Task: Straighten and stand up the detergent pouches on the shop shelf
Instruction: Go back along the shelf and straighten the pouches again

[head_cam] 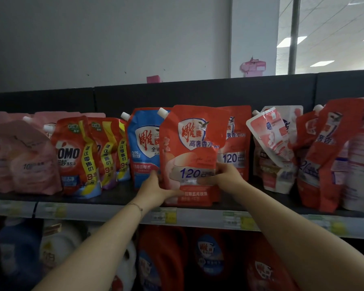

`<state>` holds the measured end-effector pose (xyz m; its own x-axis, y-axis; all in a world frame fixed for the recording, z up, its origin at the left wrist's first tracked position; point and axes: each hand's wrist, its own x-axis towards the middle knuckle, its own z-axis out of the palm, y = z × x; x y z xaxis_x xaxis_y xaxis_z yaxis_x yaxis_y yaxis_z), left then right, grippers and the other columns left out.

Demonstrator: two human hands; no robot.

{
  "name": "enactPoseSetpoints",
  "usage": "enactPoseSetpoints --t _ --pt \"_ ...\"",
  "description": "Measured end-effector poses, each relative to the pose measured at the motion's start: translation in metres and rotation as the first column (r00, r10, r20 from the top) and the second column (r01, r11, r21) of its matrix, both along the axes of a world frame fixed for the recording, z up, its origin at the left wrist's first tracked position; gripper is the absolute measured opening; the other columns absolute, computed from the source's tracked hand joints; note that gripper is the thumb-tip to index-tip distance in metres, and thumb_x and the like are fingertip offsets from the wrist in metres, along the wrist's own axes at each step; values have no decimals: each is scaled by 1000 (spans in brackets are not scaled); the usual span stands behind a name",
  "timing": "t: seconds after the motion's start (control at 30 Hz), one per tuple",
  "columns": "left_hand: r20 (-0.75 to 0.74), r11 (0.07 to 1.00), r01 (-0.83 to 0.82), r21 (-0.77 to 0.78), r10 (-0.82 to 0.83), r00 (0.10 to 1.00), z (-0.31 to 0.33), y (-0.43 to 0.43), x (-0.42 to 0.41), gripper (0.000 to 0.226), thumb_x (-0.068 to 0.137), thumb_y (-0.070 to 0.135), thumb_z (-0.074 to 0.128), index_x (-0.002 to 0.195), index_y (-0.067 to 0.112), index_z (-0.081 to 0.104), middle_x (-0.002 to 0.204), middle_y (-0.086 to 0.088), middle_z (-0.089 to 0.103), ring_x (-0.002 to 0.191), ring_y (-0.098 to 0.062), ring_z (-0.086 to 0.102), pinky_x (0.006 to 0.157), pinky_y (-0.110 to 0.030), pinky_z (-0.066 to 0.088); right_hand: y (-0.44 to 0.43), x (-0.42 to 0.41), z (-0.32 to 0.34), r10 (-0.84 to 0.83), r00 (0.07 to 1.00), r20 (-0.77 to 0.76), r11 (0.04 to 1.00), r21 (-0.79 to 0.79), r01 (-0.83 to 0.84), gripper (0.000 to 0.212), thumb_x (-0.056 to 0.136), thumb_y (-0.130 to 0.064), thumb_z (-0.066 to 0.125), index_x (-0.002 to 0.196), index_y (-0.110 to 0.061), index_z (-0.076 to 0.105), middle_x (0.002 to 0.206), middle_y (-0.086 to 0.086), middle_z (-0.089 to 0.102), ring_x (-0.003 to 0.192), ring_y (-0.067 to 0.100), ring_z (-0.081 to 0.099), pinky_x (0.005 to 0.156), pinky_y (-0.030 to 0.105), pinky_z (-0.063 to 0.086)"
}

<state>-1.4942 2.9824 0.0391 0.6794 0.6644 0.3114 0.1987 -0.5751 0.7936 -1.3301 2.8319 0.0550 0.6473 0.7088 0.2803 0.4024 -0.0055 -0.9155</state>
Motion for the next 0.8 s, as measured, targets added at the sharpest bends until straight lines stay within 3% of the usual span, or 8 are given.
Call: enactPoseSetpoints --t 0.17,0.27,0.33,0.4,0.47,0.63,0.8 --pt "-20 998 64 9 -64 998 0 -23 32 84 60 41 89 126 13 46 125 1 61 115 -19 58 96 -38 51 -30 23 0 -183 983 9 983 27 183 58 53 -18 95 100 4 69 86 6 75 78 22 73 73 41 61" --pt "-11 998 64 25 -64 998 -2 -37 51 81 62 41 89 124 11 45 128 -4 59 116 -21 57 97 -36 49 -51 29 2 -290 955 59 956 52 287 38 50 -25 96 75 -11 71 76 0 72 73 17 69 62 30 56" --pt "-14 998 57 38 -57 998 -2 -44 61 80 64 39 88 122 9 43 130 -6 56 117 -23 55 96 -34 48 -62 32 1 -332 934 129 943 60 327 40 52 -27 95 71 -15 63 75 -2 68 72 13 65 56 25 47" --pt "-27 997 66 35 -65 998 -1 -48 66 81 65 38 87 124 8 39 132 -6 52 119 -23 52 92 -29 45 -68 35 1 -259 958 119 965 71 252 41 56 -21 93 80 -14 60 84 1 68 78 16 66 61 28 52" --pt "-52 997 76 32 -74 996 1 -48 67 83 66 37 87 126 8 37 133 -6 50 120 -23 50 86 -25 42 -73 40 0 -112 994 14 990 85 110 43 63 -19 88 99 -16 65 97 6 69 89 22 69 77 36 58" --pt "-93 994 106 -2 -105 990 2 -42 66 80 62 37 89 117 14 36 128 -4 50 111 -18 49 95 -33 46 -83 52 -7 51 986 -160 995 92 -36 30 88 -36 65 116 -25 69 115 -2 71 111 19 64 99 43 48" --pt "-87 992 121 -24 -122 989 1 -41 66 79 62 36 90 116 14 36 118 0 49 109 -18 50 98 -36 46 -89 56 -15 106 981 -162 992 88 -93 32 96 -35 54 124 -24 66 121 -3 69 117 19 61 101 44 47"
